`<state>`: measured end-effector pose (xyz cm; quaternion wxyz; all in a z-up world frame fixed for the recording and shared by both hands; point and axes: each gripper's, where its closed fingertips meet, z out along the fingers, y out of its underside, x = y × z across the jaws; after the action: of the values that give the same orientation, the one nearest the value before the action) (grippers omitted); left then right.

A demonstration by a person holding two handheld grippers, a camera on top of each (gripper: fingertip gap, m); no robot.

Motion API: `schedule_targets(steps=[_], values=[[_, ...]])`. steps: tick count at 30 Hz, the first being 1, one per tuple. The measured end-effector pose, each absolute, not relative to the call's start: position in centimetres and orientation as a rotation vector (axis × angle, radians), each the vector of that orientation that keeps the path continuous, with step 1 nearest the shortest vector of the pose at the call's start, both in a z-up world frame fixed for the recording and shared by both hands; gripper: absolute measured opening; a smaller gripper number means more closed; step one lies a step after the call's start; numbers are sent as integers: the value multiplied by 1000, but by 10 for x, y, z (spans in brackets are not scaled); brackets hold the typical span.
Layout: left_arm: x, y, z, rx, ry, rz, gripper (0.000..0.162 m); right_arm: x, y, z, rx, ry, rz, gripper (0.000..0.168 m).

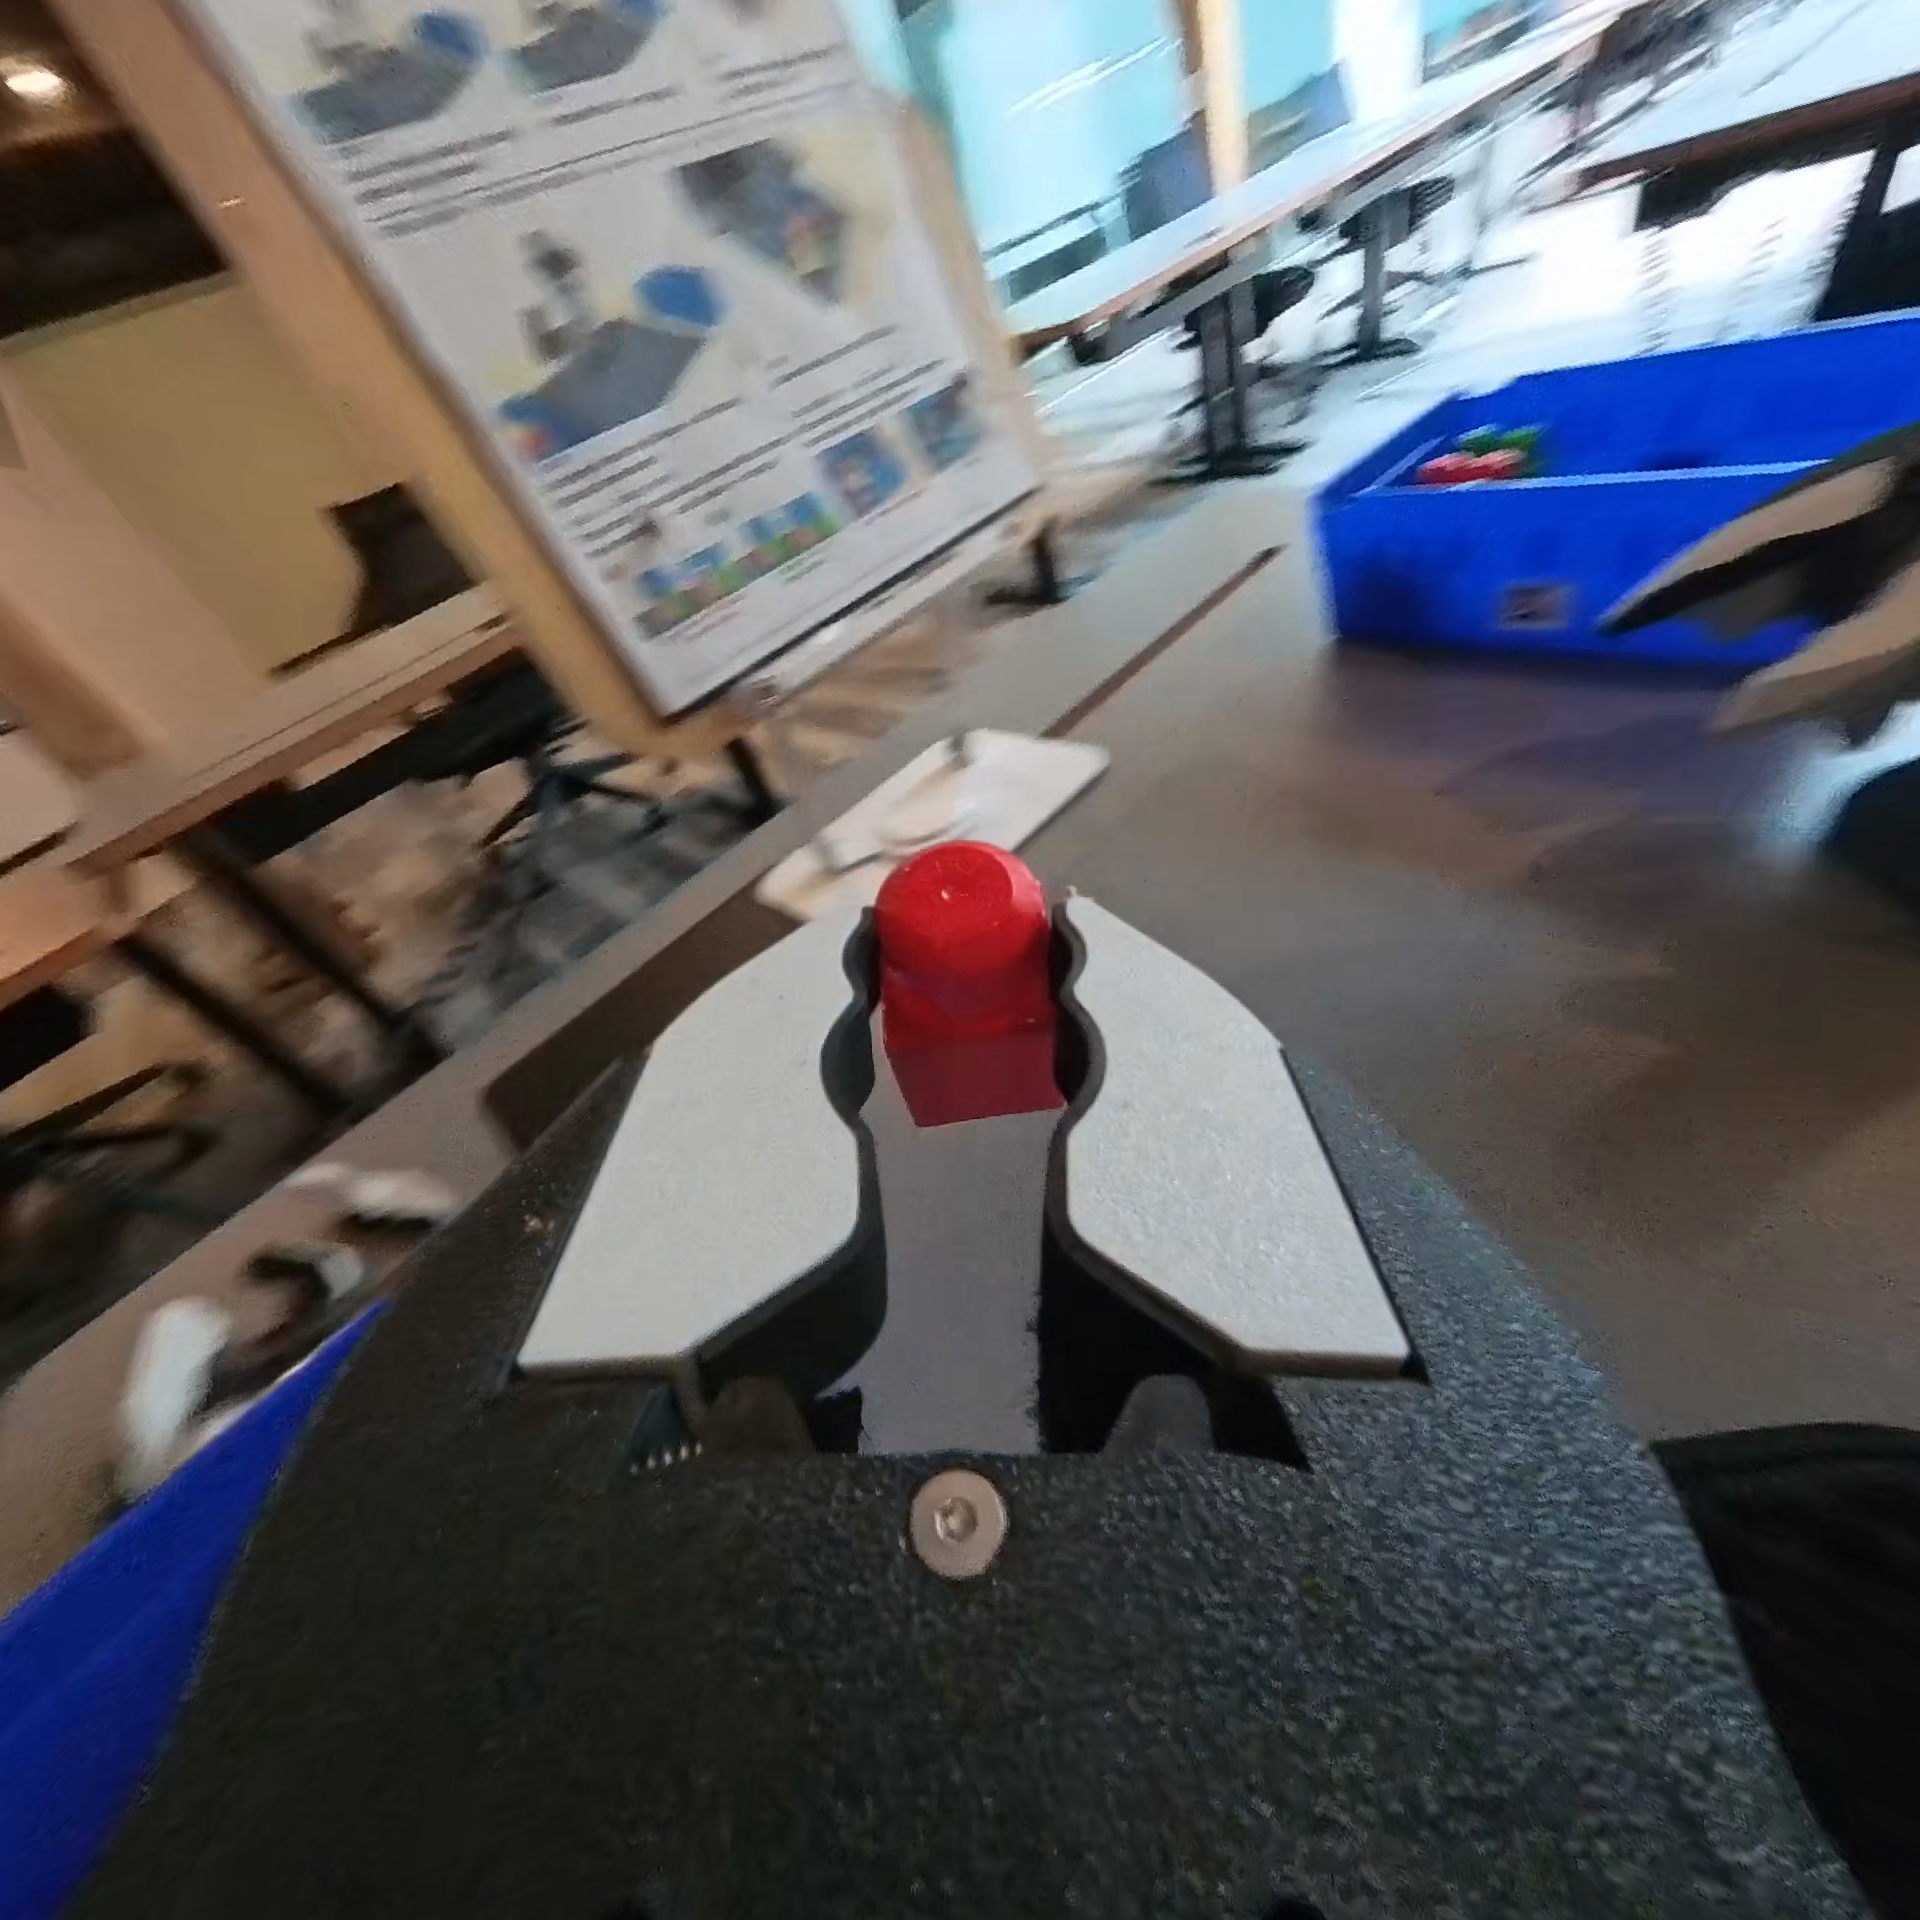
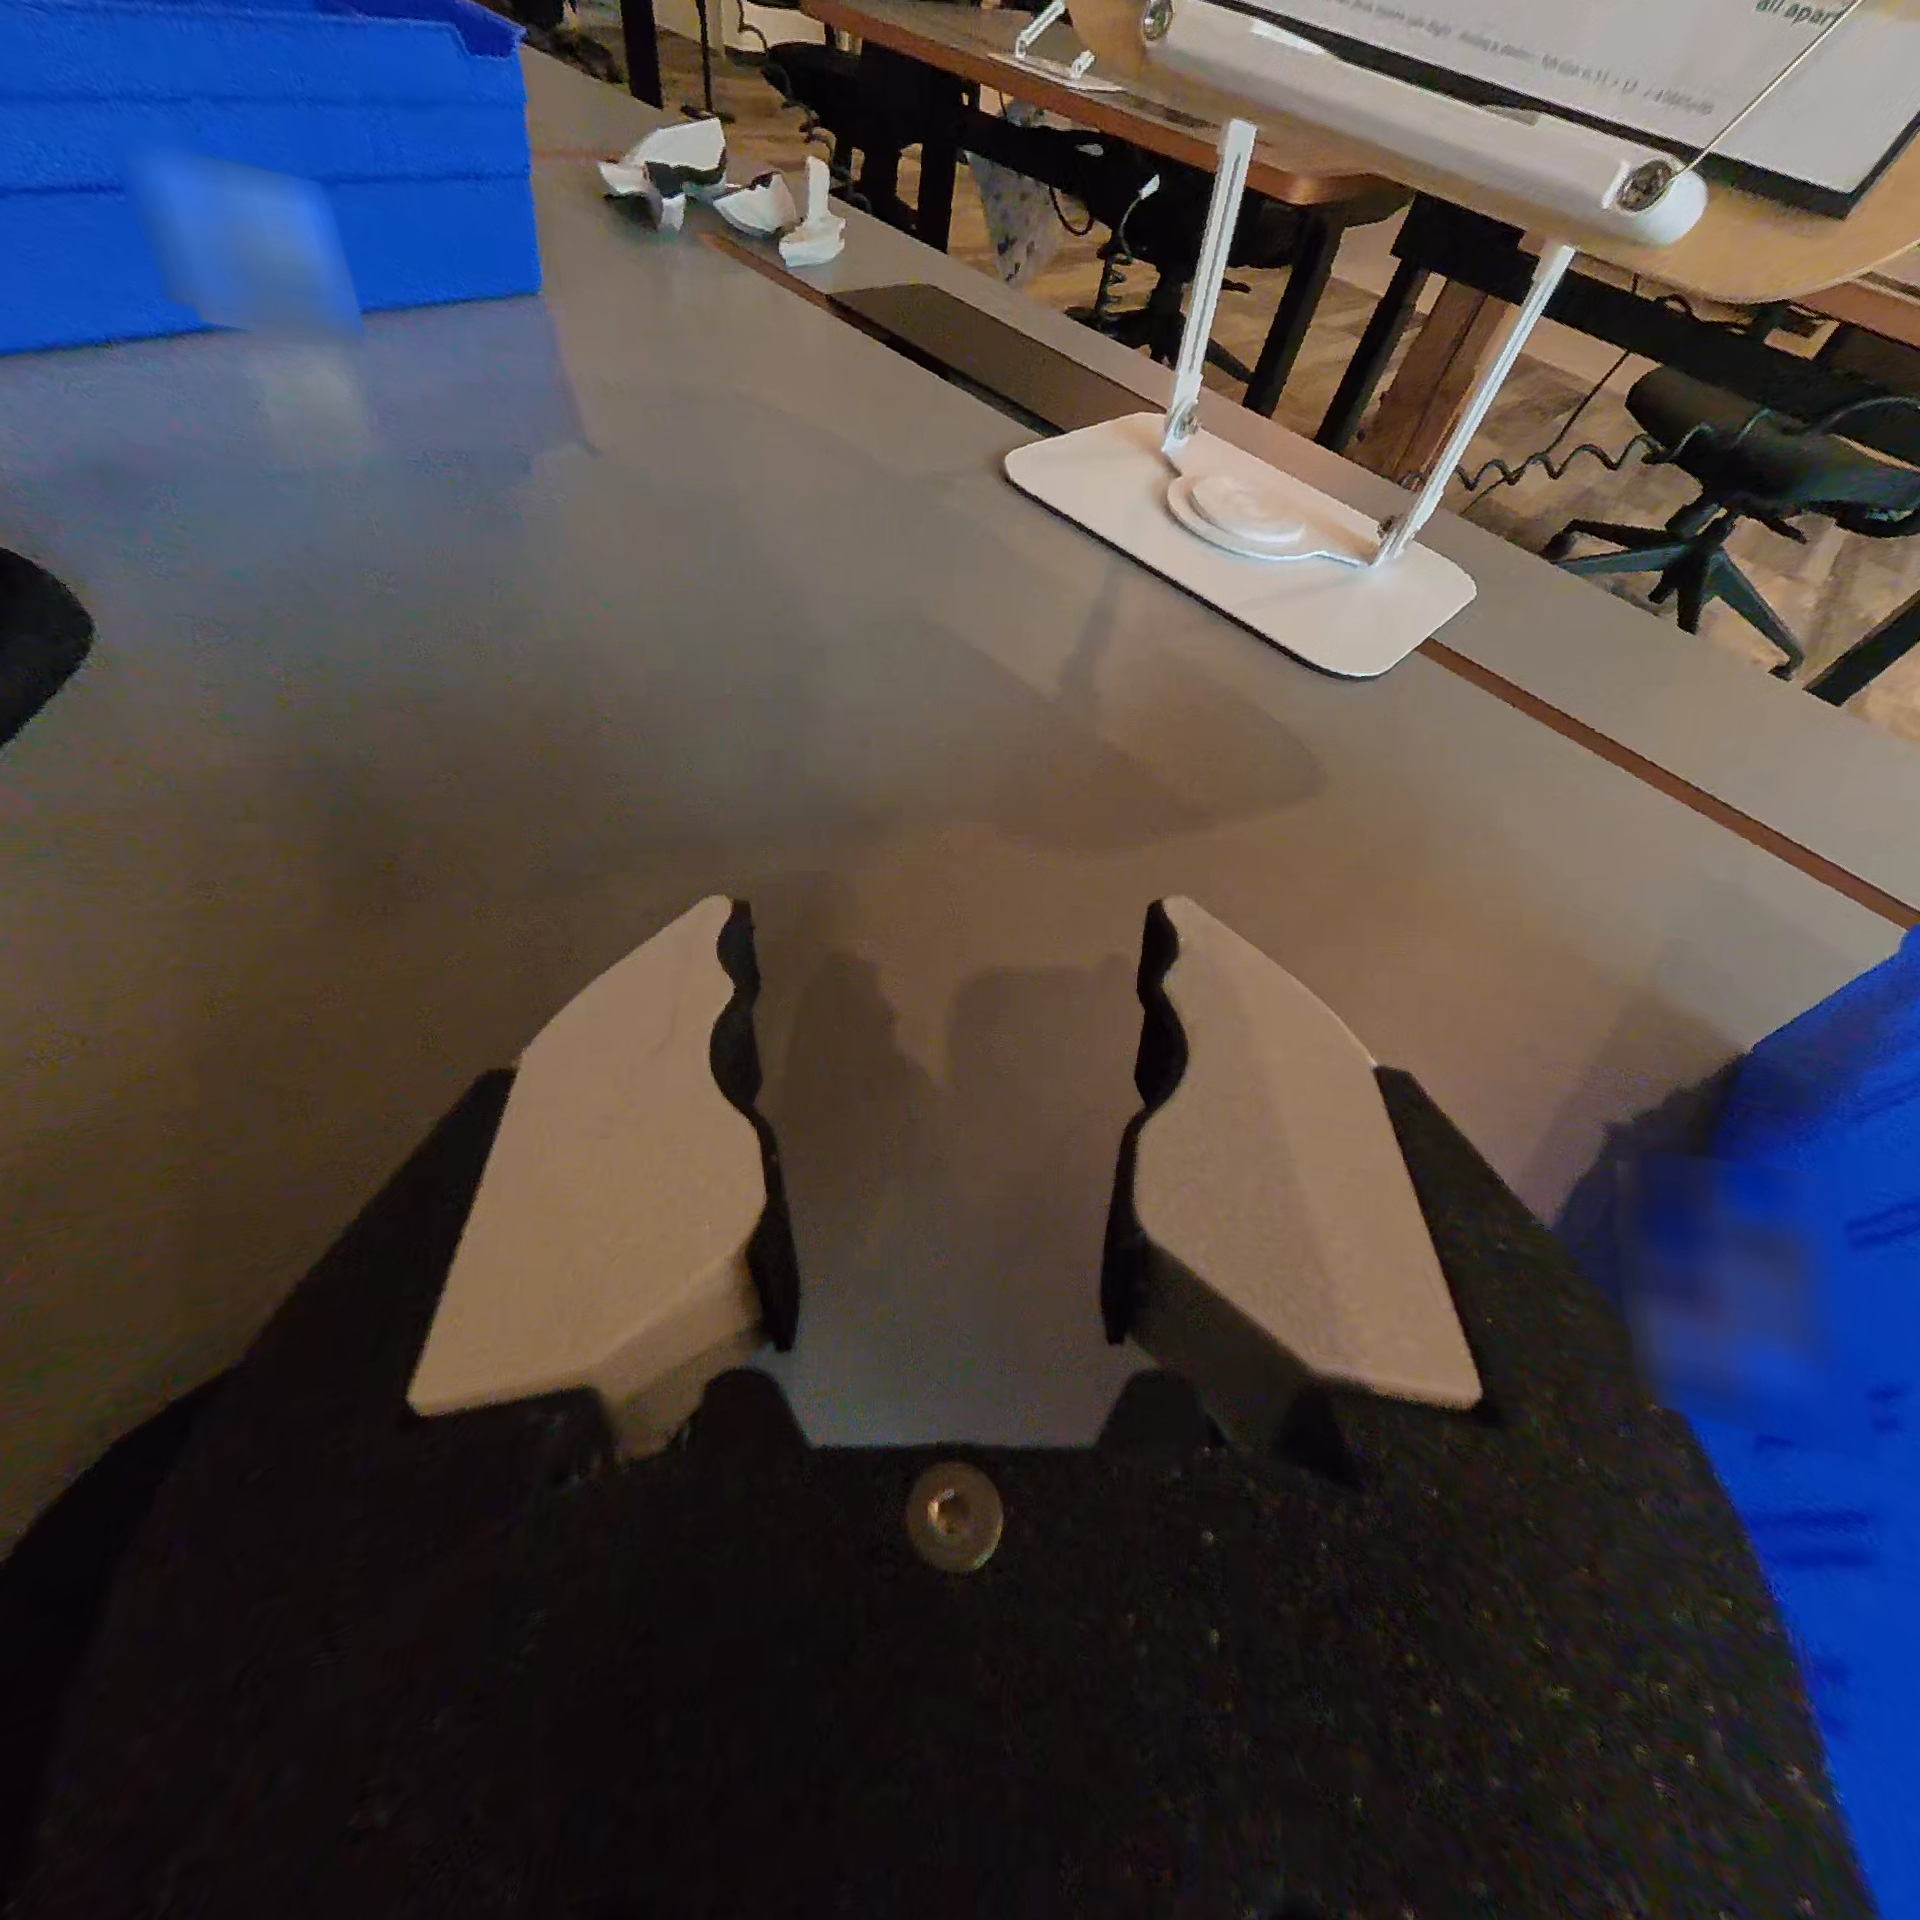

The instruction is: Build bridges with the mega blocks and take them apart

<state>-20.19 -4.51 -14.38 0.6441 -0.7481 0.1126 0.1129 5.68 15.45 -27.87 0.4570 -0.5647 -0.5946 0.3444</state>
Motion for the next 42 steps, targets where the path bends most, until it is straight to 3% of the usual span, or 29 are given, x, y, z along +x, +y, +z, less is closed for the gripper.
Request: schedule_targets(steps=[9,23,42], values=[[-78,-12,-197,-1613,616,-130,31,53,147,-286,-1396,-1513,864,71],[-34,2,-289,-1854,984,-313,31,53,150,-295,-1429,-1532,844,71],[-26,5,-315,-1941,993,-355,32,53,148,-295,-1423,-1542,849,71]])
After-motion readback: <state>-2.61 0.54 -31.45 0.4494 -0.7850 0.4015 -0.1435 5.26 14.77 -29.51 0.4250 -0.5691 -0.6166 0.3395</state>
